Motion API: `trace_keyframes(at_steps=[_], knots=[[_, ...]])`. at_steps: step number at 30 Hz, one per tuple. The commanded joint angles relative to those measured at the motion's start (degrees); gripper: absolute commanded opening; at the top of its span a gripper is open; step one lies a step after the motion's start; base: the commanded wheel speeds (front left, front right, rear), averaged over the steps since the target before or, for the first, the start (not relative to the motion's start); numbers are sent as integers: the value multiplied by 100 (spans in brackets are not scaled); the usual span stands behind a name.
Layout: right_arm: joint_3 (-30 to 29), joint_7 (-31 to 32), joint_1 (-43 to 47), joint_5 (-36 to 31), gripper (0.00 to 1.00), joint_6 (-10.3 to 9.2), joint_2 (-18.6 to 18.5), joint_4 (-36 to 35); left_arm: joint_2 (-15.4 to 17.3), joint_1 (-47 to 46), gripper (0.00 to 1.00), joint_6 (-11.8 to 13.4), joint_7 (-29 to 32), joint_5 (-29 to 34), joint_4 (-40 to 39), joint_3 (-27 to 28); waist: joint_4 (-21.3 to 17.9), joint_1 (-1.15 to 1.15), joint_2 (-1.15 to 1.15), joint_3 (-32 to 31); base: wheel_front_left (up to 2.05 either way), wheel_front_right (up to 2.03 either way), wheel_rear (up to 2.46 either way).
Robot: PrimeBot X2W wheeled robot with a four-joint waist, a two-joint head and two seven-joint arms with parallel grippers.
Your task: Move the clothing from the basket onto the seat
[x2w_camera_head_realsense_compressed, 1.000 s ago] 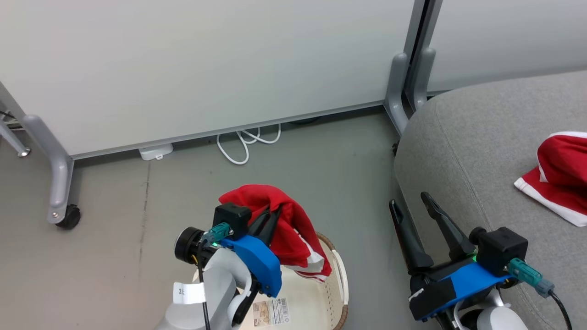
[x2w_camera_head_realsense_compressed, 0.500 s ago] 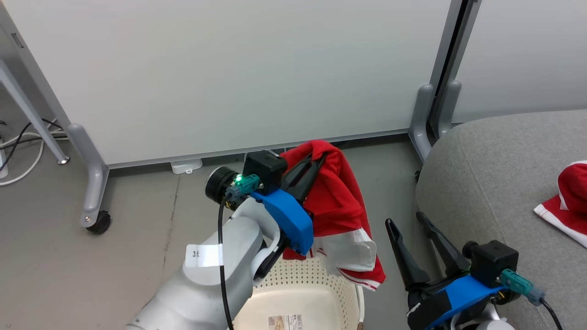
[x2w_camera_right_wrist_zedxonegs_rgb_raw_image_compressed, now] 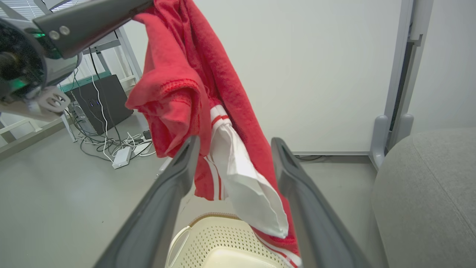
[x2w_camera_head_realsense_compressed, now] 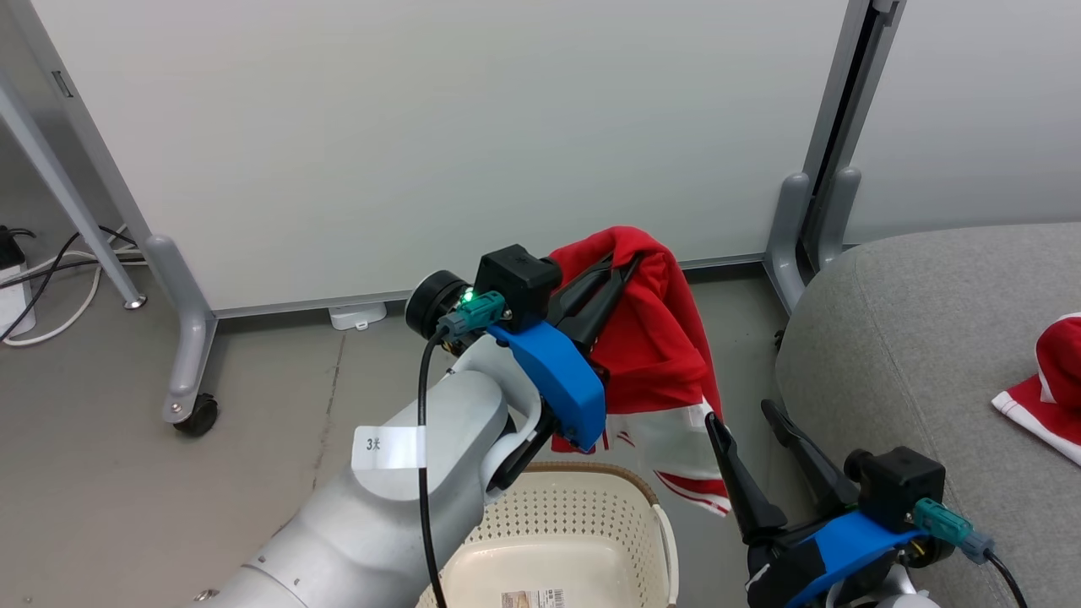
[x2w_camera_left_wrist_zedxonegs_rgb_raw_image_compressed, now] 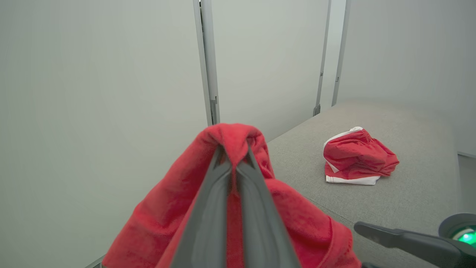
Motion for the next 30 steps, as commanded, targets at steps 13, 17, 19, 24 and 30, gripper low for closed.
trace_keyframes(at_steps=[13, 17, 19, 24, 30], knots=[[311, 194, -235, 119, 100, 1, -4, 104, -3, 29, 0, -6, -29, -147, 35, -150, -45, 0, -1, 42, 0, 0, 0], [420, 316, -429, 198, 100, 1, -4, 220, -4, 15, 0, -6, -29, -168, 32, -177, -63, 0, -1, 75, 0, 0, 0], [449, 410, -541, 262, 100, 1, -4, 309, -2, 20, 0, -6, -29, -178, 24, -195, -72, 0, -1, 92, 0, 0, 0], [602, 630, -931, 368, 100, 1, -5, 593, -3, 34, 0, -6, -29, -207, 12, -268, -93, 0, -1, 124, 0, 0, 0], [855, 777, -1433, 454, 100, 1, -5, 1010, -4, -3, 0, -6, -29, -255, -25, -345, -99, 0, -1, 156, 0, 0, 0]])
